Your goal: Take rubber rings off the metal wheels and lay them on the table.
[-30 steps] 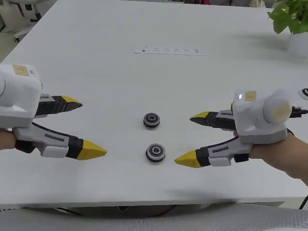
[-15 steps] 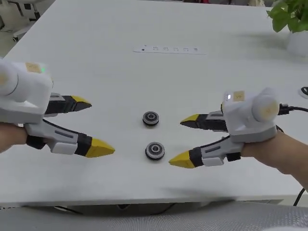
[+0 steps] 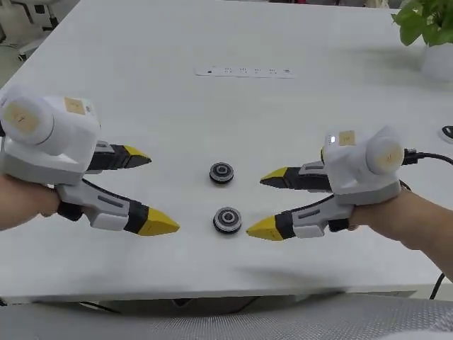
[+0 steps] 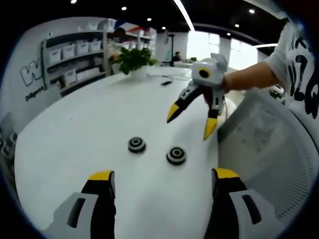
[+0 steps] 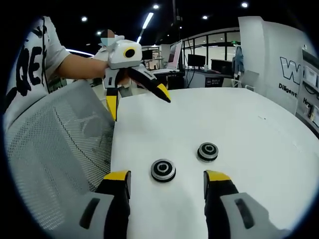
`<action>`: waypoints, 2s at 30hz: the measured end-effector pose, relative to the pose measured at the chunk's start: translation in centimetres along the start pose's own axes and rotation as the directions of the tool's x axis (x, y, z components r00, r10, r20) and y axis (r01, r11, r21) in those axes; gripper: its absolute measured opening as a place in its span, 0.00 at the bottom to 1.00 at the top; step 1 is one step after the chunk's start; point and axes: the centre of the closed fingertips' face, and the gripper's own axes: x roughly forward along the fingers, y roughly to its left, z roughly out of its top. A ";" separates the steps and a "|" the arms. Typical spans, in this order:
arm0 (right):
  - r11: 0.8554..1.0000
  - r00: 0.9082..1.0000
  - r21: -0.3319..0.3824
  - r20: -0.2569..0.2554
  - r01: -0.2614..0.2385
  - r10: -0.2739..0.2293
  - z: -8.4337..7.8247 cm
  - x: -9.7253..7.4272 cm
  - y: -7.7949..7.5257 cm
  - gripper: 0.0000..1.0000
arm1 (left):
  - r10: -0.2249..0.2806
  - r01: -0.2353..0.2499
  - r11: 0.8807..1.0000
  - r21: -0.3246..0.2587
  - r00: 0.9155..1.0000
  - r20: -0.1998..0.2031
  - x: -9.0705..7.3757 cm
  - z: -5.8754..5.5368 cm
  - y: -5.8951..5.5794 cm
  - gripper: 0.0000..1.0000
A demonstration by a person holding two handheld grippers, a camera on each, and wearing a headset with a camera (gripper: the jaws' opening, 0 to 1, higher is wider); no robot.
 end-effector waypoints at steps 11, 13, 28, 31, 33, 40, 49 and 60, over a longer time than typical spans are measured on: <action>0.999 0.999 -0.022 -0.019 -0.038 0.038 -0.4 0.9 0.5 0.50 | -0.042 0.042 0.999 0.013 0.999 -0.004 1.2 0.5 -0.6 0.75; 0.999 0.999 -0.016 -0.010 -0.042 0.041 -0.3 1.0 0.5 0.48 | -0.048 0.048 0.999 0.020 0.999 -0.004 1.5 0.7 -0.7 0.74; 0.997 0.997 0.009 -0.013 -0.080 0.080 -1.0 1.9 0.9 0.37 | -0.102 0.102 0.995 0.009 0.995 0.000 3.5 1.4 -1.5 0.63; 0.996 0.997 0.023 -0.010 -0.081 0.081 -1.1 2.0 0.9 0.36 | -0.112 0.112 0.994 0.009 0.994 0.000 4.0 1.4 -1.7 0.60; 0.996 0.996 0.031 -0.006 -0.084 0.084 -1.2 2.2 0.9 0.35 | -0.121 0.121 0.993 0.009 0.993 -0.001 4.2 1.4 -1.8 0.58; 0.996 0.996 0.040 -0.012 -0.083 0.084 -1.6 2.6 0.8 0.34 | -0.143 0.143 0.990 0.003 0.990 -0.017 5.2 1.0 -2.2 0.55; 0.993 0.996 0.070 -0.010 -0.090 0.091 -2.1 3.0 0.8 0.32 | -0.166 0.166 0.986 0.008 0.985 -0.039 6.4 0.6 -2.8 0.50; 0.992 0.995 0.076 -0.014 -0.098 0.100 -2.4 3.3 1.0 0.31 | -0.178 0.178 0.984 -0.007 0.983 -0.040 7.5 0.4 -3.0 0.41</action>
